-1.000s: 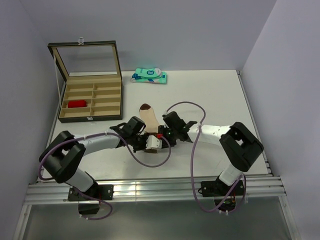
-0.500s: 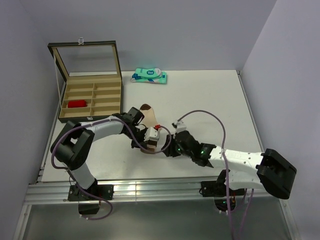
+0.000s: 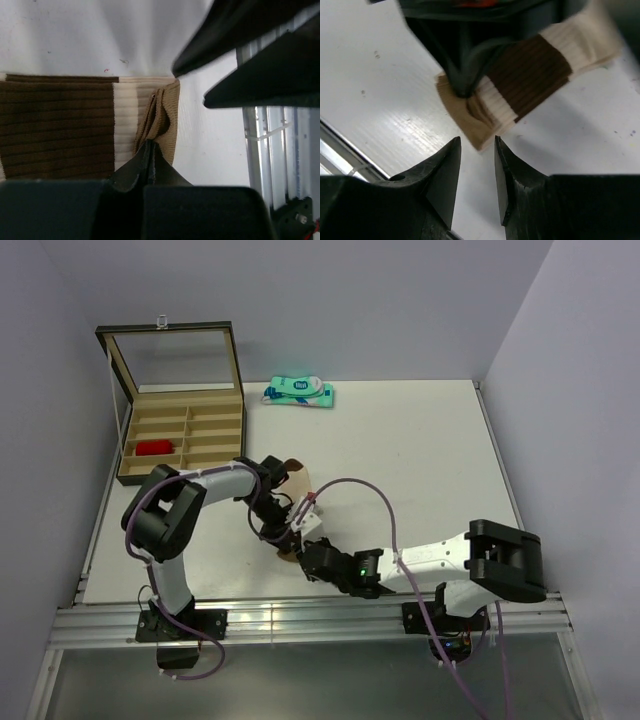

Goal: Roll the socks
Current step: Roll the sock at the center of the board.

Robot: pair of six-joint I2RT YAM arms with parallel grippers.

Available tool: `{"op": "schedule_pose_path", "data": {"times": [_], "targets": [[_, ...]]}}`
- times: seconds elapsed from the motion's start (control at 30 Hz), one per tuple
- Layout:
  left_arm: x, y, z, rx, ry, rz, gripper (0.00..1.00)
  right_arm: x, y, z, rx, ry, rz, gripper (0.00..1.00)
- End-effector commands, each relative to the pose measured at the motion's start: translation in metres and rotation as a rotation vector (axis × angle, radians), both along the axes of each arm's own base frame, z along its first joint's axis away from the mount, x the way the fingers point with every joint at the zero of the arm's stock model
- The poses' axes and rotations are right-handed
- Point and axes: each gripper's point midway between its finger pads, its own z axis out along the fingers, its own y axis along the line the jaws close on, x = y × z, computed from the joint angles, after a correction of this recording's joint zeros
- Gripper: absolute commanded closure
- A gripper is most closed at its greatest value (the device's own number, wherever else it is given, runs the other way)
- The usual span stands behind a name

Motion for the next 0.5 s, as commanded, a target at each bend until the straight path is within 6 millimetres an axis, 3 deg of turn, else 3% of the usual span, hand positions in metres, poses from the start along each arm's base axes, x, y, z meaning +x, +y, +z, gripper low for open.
{"op": "schedule_pose_path", "data": {"times": [0.0,0.23,0.47], "targets": [[-0.021,0.026,-0.017,0.156,0.118,-0.017,1.00,-0.008,0.043,0.033,0.042,-0.112,0.134,0.60],[-0.030,0.033,-0.017,0.180,0.185,-0.047,1.00,-0.032,0.058,0.044,0.024,-0.113,0.226,0.60],[-0.034,0.035,-0.018,0.191,0.219,-0.058,1.00,-0.040,0.067,0.022,-0.053,-0.090,0.287,0.62]]}}
